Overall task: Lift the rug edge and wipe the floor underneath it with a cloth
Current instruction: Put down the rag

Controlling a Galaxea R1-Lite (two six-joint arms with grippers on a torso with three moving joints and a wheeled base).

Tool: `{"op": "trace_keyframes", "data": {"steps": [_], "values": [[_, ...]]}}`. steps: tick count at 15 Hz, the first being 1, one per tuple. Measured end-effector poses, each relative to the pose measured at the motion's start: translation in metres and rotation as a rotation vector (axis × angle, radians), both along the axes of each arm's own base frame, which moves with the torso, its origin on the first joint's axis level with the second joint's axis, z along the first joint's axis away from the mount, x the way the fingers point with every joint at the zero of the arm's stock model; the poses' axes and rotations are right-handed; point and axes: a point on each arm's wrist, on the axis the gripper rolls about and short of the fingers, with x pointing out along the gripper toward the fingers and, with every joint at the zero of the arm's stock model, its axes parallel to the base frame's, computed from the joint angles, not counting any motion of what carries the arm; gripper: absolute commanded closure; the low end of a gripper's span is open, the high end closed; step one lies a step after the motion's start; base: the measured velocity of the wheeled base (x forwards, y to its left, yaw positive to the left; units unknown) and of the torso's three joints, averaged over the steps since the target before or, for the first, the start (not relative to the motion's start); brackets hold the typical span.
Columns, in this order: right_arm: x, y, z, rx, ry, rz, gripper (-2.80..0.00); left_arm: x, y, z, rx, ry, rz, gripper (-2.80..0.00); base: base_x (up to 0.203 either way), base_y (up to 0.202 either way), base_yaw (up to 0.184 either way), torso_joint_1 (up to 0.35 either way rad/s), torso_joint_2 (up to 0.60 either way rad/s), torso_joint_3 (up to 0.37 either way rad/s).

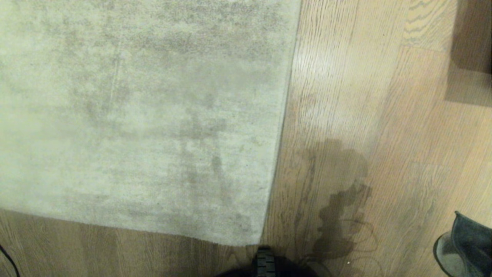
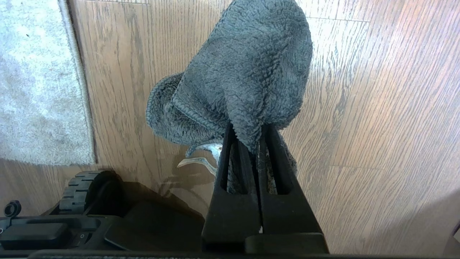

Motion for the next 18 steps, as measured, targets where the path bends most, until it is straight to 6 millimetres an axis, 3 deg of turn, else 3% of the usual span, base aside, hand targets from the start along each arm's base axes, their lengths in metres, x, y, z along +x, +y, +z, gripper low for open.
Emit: {"op": "trace_keyframes", "data": {"steps": [18], "values": [[0.0000, 0.0000, 0.0000, 0.000, 0.000, 0.000, 0.00, 0.0013, 0.0000, 0.0001, -0.003, -0.030, -0.001, 0.00, 0.000, 0.000, 0.000, 0.000, 0.00, 0.000]]}}
